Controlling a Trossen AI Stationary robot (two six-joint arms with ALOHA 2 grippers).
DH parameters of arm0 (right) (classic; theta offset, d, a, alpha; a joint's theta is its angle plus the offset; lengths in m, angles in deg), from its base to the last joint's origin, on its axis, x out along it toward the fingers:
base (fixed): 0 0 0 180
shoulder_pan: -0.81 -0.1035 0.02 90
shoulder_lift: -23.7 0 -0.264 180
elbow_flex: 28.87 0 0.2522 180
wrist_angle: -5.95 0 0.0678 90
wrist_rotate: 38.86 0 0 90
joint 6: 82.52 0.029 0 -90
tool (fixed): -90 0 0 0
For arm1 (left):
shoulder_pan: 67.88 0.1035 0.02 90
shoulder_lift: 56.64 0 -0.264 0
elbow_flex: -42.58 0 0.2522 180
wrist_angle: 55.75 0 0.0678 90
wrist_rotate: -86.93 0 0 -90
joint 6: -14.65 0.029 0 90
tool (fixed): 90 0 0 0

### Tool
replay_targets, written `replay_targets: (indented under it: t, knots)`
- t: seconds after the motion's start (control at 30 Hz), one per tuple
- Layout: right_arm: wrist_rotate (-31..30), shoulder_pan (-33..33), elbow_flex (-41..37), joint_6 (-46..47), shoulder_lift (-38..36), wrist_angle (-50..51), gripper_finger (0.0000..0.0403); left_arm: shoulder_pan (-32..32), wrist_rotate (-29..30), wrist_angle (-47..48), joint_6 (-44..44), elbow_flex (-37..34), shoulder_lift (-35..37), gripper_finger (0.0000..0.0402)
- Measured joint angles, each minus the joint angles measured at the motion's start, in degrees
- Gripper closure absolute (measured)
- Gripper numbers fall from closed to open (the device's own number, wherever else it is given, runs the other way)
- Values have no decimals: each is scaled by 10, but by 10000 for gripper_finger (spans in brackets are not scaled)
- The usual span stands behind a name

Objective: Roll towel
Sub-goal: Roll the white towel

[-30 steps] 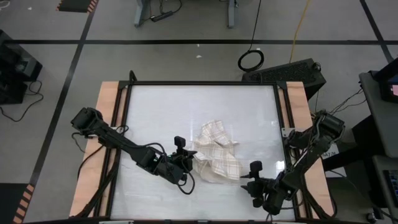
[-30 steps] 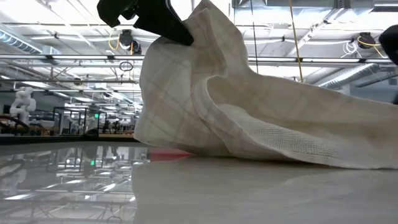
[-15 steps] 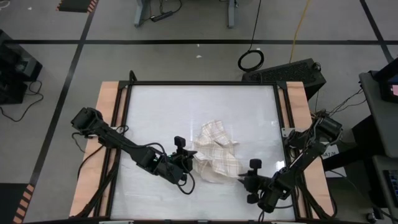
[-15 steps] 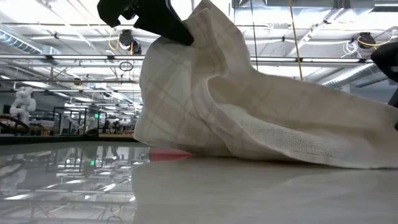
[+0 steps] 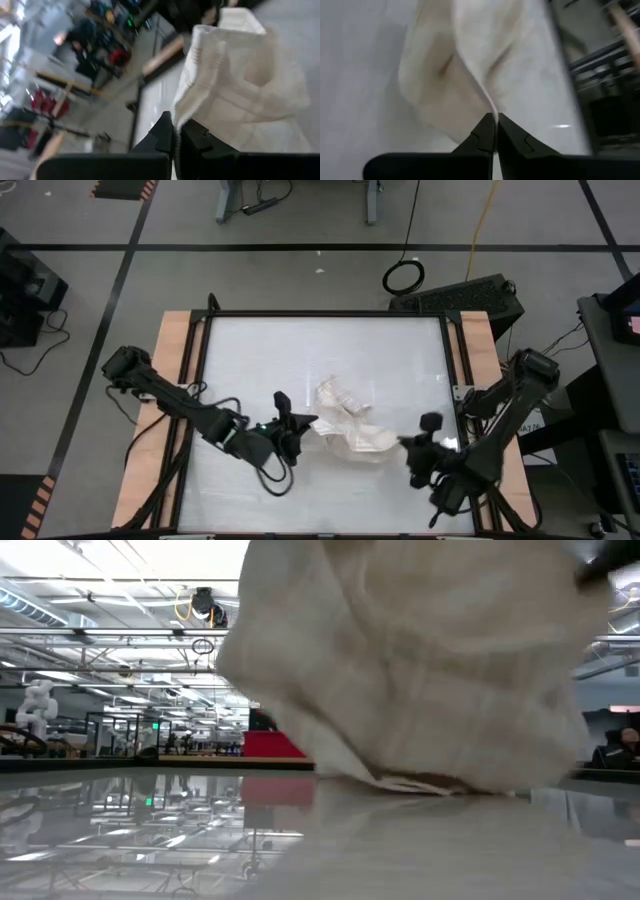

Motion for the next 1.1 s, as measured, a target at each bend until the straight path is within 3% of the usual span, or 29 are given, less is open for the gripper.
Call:
replay_targets:
  t: [0.2,0.47,0.57,0.73,0.9,0.97,1.1]
  knots:
    - [-86,1,123,-47,-87,117,400,0,-13,-45,83,0,67,388]
    - [-214,1,237,-148,-202,97,401,33,-15,-48,27,0,132,388]
    - [-200,7,247,-173,-230,67,401,50,-18,-51,-22,1,139,388]
    - [-124,23,234,-183,-238,52,401,68,-39,-31,-97,1,139,388]
    - [-80,31,208,-170,-228,50,401,78,-56,-39,-114,0,135,388]
    - [-92,38,200,-171,-222,50,401,83,-56,-69,-94,0,135,388]
    - [-194,69,192,-214,-210,49,401,108,-56,-156,-7,0,135,388]
